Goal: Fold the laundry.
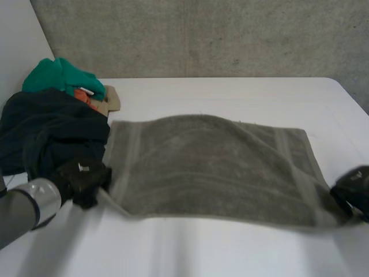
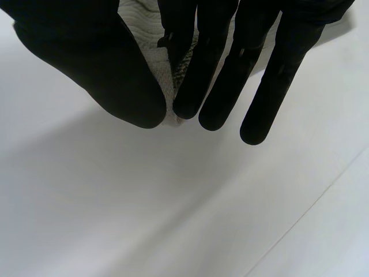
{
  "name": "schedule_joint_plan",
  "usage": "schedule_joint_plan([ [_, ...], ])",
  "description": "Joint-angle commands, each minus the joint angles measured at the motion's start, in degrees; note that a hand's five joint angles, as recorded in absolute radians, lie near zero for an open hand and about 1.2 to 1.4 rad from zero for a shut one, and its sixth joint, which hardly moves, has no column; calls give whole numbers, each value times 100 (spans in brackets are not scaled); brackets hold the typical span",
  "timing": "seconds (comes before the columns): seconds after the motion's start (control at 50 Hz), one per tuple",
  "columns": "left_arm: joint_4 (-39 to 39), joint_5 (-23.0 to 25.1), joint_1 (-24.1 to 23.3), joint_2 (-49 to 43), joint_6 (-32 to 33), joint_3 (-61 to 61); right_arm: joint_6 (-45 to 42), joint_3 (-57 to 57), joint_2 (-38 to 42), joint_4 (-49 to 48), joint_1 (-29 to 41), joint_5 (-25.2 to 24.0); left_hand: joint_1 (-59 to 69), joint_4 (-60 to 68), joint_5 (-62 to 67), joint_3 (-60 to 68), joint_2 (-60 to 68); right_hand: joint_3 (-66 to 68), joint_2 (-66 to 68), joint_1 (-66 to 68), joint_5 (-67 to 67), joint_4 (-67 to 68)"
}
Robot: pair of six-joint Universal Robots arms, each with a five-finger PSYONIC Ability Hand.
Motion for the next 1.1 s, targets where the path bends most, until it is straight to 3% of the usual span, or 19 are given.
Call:
schedule_joint_plan([
  [0.02, -1623, 160, -128, 213, 733, -83, -565, 234, -292, 757, -418, -10, 1447, 1145, 1288, 1179, 1145, 1185, 1274, 1515, 1099, 1156],
  [0.08, -1765, 133, -356, 187, 839, -4, -574, 155, -187, 459, -374, -1, 1447, 1145, 1288, 1179, 1145, 1185, 1274, 1515, 1099, 1156],
  [0.16, -1370, -156, -497, 30, 822, 294, -425, -126, 138, -121, -277, 104, 1447, 1145, 1288, 1179, 1145, 1185, 1274, 1515, 1099, 1156],
  [0.24, -783, -849, -559, -505, 708, 951, 48, -582, 515, -875, -181, 210, 1447, 1145, 1288, 1179, 1145, 1185, 1274, 1515, 1099, 1156],
  [0.36, -79, -1404, -629, -1305, 348, 2164, 927, -1223, 1069, -2000, 4, 149, 1447, 1145, 1288, 1179, 1145, 1185, 1274, 1515, 1099, 1156],
  [0.56, 81, -1624, -866, -2642, -215, 4152, 1755, -2033, 1887, -3373, 347, 166, 1447, 1145, 1288, 1179, 1145, 1185, 1274, 1515, 1099, 1156],
  [0.74, 151, -2090, -1016, -3758, -23, 5672, 1861, -2797, 2695, -4076, 619, 280, 1447, 1145, 1288, 1179, 1145, 1185, 1274, 1515, 1099, 1156],
  [0.9, 239, -2047, -1139, -4269, 417, 6253, 1852, -3299, 3171, -4454, 804, 342, 1447, 1145, 1288, 1179, 1145, 1185, 1274, 1515, 1099, 1156],
  [1.08, 652, -2020, -1227, -4533, 487, 6412, 1668, -3712, 3610, -4639, 936, 386, 1447, 1145, 1288, 1179, 1145, 1185, 1274, 1515, 1099, 1156],
  [1.1, 757, -2029, -1253, -4541, 487, 6386, 1563, -3712, 3663, -4683, 953, 394, -50, -352, -209, -318, -352, -1931, -1842, -1602, -2018, -1961],
])
